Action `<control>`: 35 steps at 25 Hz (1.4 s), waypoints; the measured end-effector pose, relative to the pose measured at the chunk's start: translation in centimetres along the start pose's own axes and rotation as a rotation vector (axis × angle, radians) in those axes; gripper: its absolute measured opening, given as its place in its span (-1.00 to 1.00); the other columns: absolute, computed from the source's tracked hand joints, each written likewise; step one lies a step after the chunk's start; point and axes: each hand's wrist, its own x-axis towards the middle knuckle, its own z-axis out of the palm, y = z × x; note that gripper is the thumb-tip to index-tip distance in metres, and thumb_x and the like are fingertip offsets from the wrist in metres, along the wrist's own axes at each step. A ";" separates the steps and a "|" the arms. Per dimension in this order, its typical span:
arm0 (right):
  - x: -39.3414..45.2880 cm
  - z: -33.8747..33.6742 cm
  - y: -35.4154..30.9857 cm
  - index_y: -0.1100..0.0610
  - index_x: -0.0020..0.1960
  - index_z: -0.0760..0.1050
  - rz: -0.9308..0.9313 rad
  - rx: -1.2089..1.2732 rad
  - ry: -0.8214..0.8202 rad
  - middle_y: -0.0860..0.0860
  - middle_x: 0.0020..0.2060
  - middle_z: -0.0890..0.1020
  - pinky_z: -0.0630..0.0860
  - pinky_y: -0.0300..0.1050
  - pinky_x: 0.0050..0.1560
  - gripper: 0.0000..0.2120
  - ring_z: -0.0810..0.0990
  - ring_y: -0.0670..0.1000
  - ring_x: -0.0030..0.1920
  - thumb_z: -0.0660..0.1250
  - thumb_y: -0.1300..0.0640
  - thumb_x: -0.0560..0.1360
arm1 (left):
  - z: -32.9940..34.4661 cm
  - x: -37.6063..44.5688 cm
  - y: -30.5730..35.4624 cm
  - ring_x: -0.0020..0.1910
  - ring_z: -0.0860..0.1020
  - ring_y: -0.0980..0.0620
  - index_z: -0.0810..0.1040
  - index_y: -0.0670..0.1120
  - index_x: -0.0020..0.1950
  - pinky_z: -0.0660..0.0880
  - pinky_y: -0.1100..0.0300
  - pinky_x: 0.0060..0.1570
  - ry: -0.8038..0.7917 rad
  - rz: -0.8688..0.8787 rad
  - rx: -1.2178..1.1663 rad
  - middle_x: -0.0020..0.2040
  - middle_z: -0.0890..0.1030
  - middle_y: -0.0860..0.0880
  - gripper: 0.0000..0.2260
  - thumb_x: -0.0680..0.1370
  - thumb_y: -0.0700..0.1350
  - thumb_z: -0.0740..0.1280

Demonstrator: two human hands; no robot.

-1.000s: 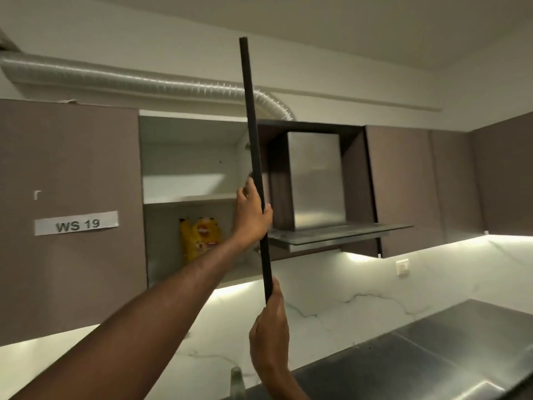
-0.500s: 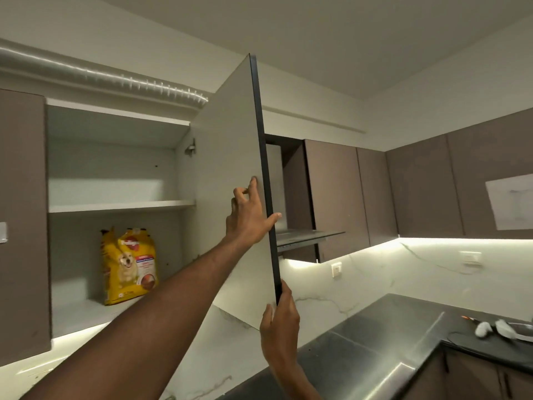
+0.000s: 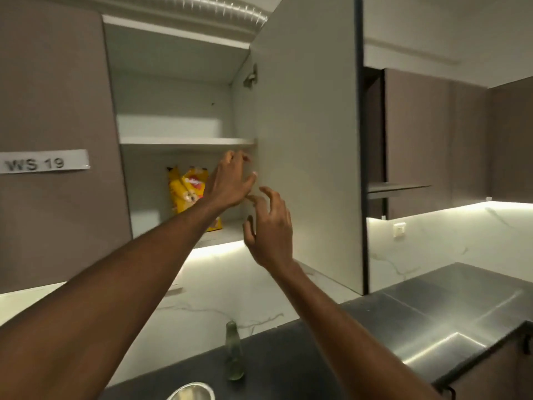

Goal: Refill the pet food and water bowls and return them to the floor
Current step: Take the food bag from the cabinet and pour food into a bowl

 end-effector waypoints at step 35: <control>11.3 30.6 2.2 -0.04 0.17 0.61 0.760 0.817 -0.152 -0.10 -0.08 0.75 0.72 -0.03 0.02 -0.43 0.77 -0.08 -0.13 0.16 -0.48 0.56 | 7.8 -2.9 -25.4 0.28 0.62 -0.17 0.58 -0.01 0.37 0.49 0.10 0.23 0.279 -0.770 -0.527 0.31 0.69 -0.10 -0.48 0.64 0.34 0.24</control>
